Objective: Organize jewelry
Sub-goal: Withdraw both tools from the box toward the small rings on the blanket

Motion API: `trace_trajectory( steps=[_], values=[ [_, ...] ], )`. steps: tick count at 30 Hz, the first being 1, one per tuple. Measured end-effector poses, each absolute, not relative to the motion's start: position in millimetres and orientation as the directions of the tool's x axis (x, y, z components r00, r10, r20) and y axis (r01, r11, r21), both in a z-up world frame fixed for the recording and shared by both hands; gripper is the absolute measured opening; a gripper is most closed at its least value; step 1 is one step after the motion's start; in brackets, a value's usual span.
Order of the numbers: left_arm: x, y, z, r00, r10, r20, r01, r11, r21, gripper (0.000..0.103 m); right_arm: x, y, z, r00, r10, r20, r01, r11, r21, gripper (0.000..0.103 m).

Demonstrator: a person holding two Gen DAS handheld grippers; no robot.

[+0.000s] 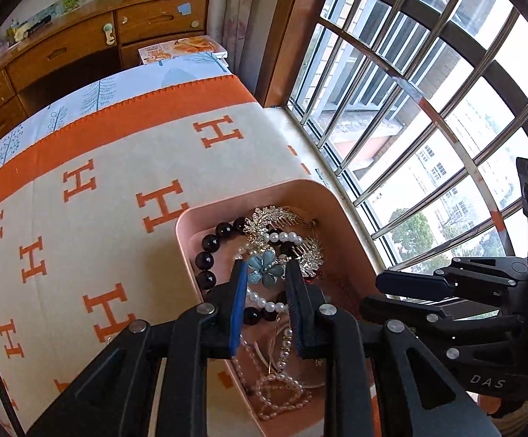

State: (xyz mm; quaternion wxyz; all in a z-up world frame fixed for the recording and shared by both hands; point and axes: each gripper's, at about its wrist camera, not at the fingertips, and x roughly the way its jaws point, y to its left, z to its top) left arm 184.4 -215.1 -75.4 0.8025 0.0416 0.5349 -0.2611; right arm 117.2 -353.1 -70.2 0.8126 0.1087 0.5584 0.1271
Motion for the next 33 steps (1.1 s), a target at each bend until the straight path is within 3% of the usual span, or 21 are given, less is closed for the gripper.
trace_trajectory(
  steps=[3, 6, 12, 25, 33],
  values=[
    [185.0, -212.3, -74.5, 0.3, -0.374, -0.878, 0.471, 0.858, -0.205, 0.026, 118.8, -349.9, -70.5, 0.34, 0.329, -0.881, -0.09, 0.944, 0.318, 0.026],
    [184.3, -206.5, -71.9, 0.305, -0.367, -0.879, 0.462, 0.864, -0.2, 0.035, 119.0, -345.2, -69.8, 0.339, 0.329, -0.881, -0.101, 0.944, 0.313, 0.026],
    [178.0, -185.1, -59.9, 0.33, -0.346, -0.878, 0.461, 0.871, -0.17, 0.036, 118.2, -325.0, -64.5, 0.337, 0.324, -0.884, -0.14, 0.946, 0.294, 0.026],
    [163.6, -92.8, -34.1, 0.422, -0.234, -0.876, 0.377, 0.924, -0.065, 0.047, 119.1, -254.8, -49.5, 0.318, 0.351, -0.881, -0.267, 0.925, 0.271, 0.026],
    [142.3, -49.4, -53.8, 0.418, -0.199, -0.886, 0.34, 0.939, -0.051, 0.051, 127.6, -210.2, -51.2, 0.304, 0.355, -0.884, -0.32, 0.912, 0.256, 0.026]
  ],
)
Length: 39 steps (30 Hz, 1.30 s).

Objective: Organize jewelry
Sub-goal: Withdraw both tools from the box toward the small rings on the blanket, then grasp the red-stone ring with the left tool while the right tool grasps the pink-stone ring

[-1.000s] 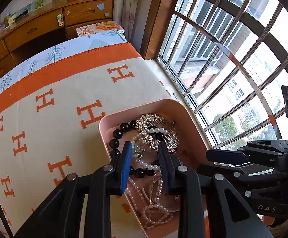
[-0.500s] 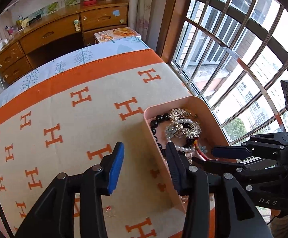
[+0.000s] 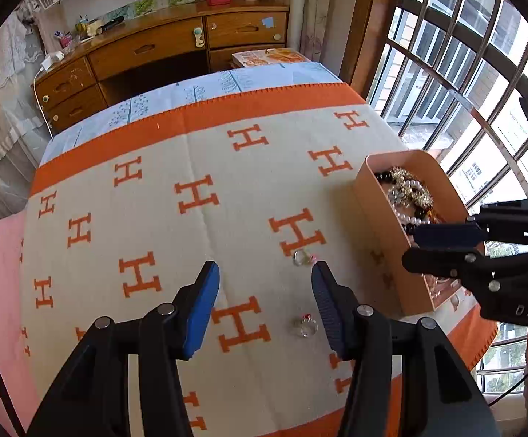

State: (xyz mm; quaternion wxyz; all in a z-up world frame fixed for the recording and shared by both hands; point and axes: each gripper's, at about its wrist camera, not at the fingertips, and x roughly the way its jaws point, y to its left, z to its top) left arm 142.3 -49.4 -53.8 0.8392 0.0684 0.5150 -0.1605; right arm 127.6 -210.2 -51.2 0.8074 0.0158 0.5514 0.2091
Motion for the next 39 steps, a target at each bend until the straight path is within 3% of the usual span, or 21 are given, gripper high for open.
trace_trajectory(
  steps=[14, 26, 29, 33, 39],
  values=[
    [128.5, -66.6, -127.2, 0.318, -0.23, -0.92, 0.28, 0.95, -0.14, 0.051, 171.1, -168.5, -97.9, 0.227, 0.362, -0.904, -0.26, 0.917, 0.302, 0.026],
    [113.1, -74.7, -132.9, 0.395, -0.199, -0.897, 0.27, 0.958, -0.093, 0.051, 184.7, -164.0, -120.2, 0.177, 0.365, -0.914, -0.29, 0.907, 0.306, 0.026],
    [107.1, -73.2, -133.0, 0.422, -0.173, -0.89, 0.273, 0.96, -0.057, 0.039, 182.4, -160.9, -121.1, 0.179, 0.353, -0.918, -0.313, 0.905, 0.287, 0.026],
    [101.4, -70.0, -132.7, 0.438, -0.159, -0.885, 0.279, 0.96, -0.034, 0.015, 183.0, -158.7, -123.1, 0.175, 0.359, -0.917, -0.324, 0.9, 0.291, 0.026],
    [101.6, -47.0, -123.7, 0.442, -0.167, -0.881, 0.232, 0.97, -0.067, 0.013, 185.7, -156.9, -124.4, 0.174, 0.353, -0.919, -0.333, 0.9, 0.282, 0.026]
  ],
)
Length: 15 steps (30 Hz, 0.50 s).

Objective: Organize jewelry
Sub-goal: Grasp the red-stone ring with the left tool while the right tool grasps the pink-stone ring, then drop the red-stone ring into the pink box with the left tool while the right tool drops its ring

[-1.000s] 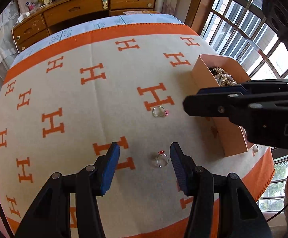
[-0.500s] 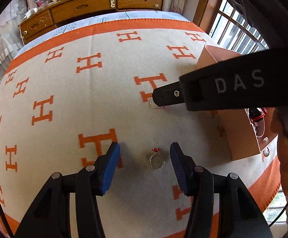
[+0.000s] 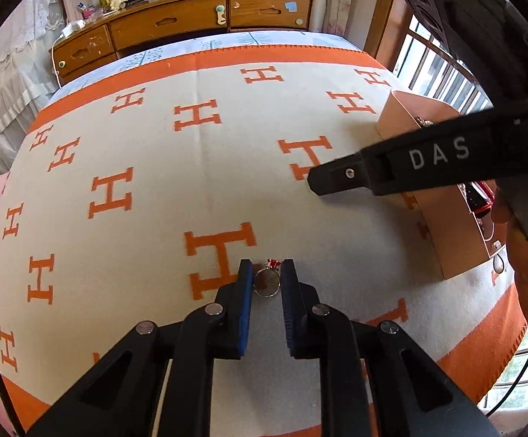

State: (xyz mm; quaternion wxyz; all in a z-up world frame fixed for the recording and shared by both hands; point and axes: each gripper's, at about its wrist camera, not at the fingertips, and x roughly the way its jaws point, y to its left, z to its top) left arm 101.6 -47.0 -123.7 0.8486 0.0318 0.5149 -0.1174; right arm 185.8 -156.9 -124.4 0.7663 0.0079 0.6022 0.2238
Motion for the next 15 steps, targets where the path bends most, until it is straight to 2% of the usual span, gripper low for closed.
trace_trajectory(
  steps=[7, 15],
  values=[
    [101.7, -20.5, -110.4, 0.47, -0.167, -0.867, 0.171, 0.981, -0.096, 0.013, 184.8, -142.6, -125.7, 0.201, 0.28, -0.939, -0.398, 0.899, 0.183, 0.026],
    [100.1, -12.2, -112.0, 0.457, -0.181, -0.871, 0.159, 0.98, -0.121, 0.013, 173.3, -119.3, -128.0, 0.255, 0.156, -0.954, -0.54, 0.842, -0.007, 0.026]
  ],
)
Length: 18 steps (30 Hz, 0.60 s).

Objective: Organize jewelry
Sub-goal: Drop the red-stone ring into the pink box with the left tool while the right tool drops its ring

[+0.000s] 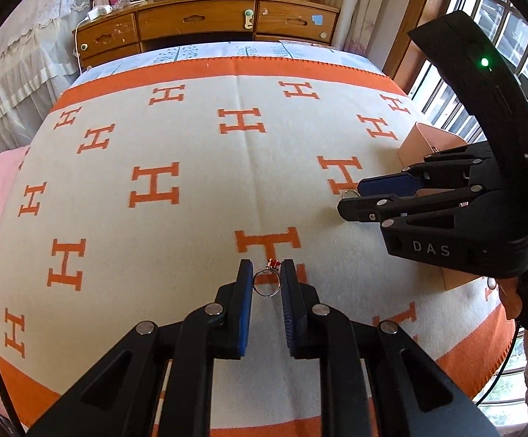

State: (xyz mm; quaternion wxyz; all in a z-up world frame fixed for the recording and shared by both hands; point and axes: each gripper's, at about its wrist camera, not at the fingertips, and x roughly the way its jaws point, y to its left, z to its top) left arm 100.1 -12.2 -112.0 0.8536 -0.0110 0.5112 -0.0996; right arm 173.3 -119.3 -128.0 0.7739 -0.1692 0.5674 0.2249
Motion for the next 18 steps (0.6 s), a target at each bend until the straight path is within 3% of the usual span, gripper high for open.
trace_trajectory(
  steps=[1, 2, 7, 13, 18],
  values=[
    [101.1, -12.2, -111.4, 0.459, -0.182, -0.87, 0.16, 0.98, -0.121, 0.013, 172.3, -118.0, -128.2, 0.262, 0.148, -0.954, -0.548, 0.836, -0.021, 0.025],
    [100.5, -12.0, -109.9, 0.462, -0.183, -0.868, 0.161, 0.98, -0.121, 0.013, 171.9, -118.2, -128.2, 0.265, 0.151, -0.952, -0.548, 0.836, -0.02, 0.015],
    [98.0, -11.5, -102.8, 0.475, -0.172, -0.863, 0.159, 0.981, -0.108, 0.013, 169.8, -135.8, -119.3, 0.272, 0.228, -0.935, -0.504, 0.861, 0.063, 0.015],
    [96.6, -14.2, -88.0, 0.483, -0.195, -0.854, 0.166, 0.978, -0.129, 0.013, 144.0, -197.6, -67.8, 0.368, 0.414, -0.833, -0.411, 0.876, 0.254, 0.015],
    [105.3, -43.4, -70.4, 0.47, -0.272, -0.84, 0.242, 0.954, -0.174, 0.013, 114.3, -260.1, -33.3, 0.497, 0.41, -0.765, -0.302, 0.908, 0.29, 0.015]
  ],
)
